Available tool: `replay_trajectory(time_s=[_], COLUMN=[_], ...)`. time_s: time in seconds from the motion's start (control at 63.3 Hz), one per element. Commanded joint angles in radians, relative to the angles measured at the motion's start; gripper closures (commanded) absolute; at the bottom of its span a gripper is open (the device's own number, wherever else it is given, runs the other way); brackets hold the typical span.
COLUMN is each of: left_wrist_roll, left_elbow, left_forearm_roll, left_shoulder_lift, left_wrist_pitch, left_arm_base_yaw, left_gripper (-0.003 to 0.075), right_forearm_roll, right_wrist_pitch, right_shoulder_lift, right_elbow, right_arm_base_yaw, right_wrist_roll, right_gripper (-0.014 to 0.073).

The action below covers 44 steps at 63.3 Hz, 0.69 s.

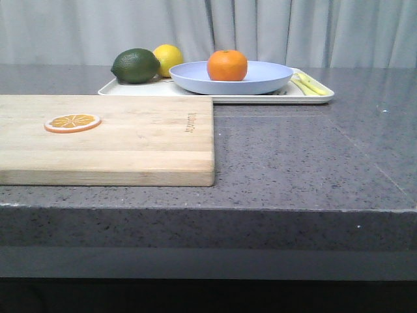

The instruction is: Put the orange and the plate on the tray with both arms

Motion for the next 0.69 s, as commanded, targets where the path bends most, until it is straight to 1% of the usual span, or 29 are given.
replay_trajectory(time_s=[0.0,0.174,0.363,0.6,0.679], left_wrist_roll=[-0.007,-0.007,-0.007,-0.007,-0.007], left_elbow=[0.029,0.029,0.029,0.029,0.029], left_forearm_roll=[-0.011,-0.011,-0.011,-0.011,-0.011], left_shoulder_lift=[-0.021,-0.021,-0.021,-0.021,-0.021], left_wrist_pitch=[-0.080,-0.080,-0.080,-0.082,-0.082], left_arm_base_yaw=[-0.025,-0.044,-0.014,-0.012,0.004], left_gripper=[0.0740,0.0740,0.0740,0.0740,0.0740], right_forearm_roll=[-0.014,-0.014,-0.014,-0.014,-0.014], right_wrist_pitch=[-0.067,-0.067,-0.067,-0.067,-0.067], right_shoulder_lift=[0.010,0.010,0.010,0.010,0.010], right_elbow=[-0.022,-0.022,-0.022,-0.022,-0.022], right_arm_base_yaw=[-0.001,-0.001,-0.001,-0.001,-0.001], right_wrist_roll=[-0.003,-0.003,-0.003,-0.003,-0.003], right_gripper=[0.0659,0.0659,0.0659,0.0659,0.0659])
